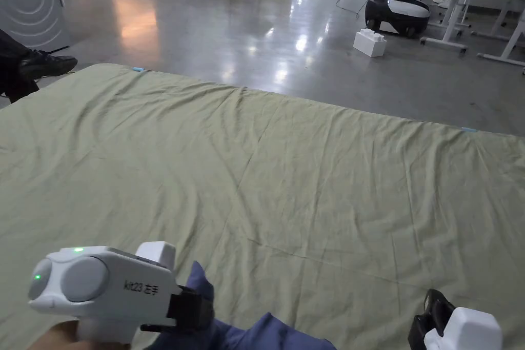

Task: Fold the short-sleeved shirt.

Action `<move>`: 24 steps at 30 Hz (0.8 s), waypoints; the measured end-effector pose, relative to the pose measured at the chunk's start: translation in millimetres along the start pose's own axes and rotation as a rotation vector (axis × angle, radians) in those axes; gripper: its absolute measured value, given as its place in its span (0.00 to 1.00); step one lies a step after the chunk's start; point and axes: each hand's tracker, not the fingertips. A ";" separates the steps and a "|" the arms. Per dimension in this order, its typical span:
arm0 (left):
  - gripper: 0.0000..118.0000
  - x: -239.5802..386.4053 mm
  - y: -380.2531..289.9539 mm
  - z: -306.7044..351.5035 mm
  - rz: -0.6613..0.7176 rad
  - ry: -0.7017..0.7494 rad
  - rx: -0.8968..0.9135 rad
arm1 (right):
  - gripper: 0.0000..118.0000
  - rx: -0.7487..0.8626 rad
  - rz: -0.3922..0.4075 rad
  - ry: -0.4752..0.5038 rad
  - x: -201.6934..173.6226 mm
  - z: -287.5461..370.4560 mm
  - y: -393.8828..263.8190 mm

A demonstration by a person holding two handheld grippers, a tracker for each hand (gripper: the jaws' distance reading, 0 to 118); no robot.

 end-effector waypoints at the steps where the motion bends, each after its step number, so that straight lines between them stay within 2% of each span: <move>1: 0.12 4.3 -1.7 -4.8 0.006 -0.008 0.000 | 0.00 -0.001 -0.003 0.000 0.4 0.0 -0.5; 8: 0.12 44.5 -14.1 -60.8 0.017 -0.039 -0.045 | 0.00 -0.004 -0.008 -0.010 5.6 2.8 -3.0; 15: 0.12 81.8 -33.9 -118.9 -0.065 0.046 -0.096 | 0.00 -0.011 -0.011 -0.022 11.5 5.0 -7.4; 21: 0.13 96.4 -47.9 -151.5 -0.064 0.087 -0.103 | 0.00 -0.019 -0.013 -0.028 13.2 7.3 -10.9; 24: 0.20 92.8 -48.4 -153.9 -0.048 0.083 -0.098 | 0.00 -0.022 -0.014 -0.030 13.2 8.6 -11.8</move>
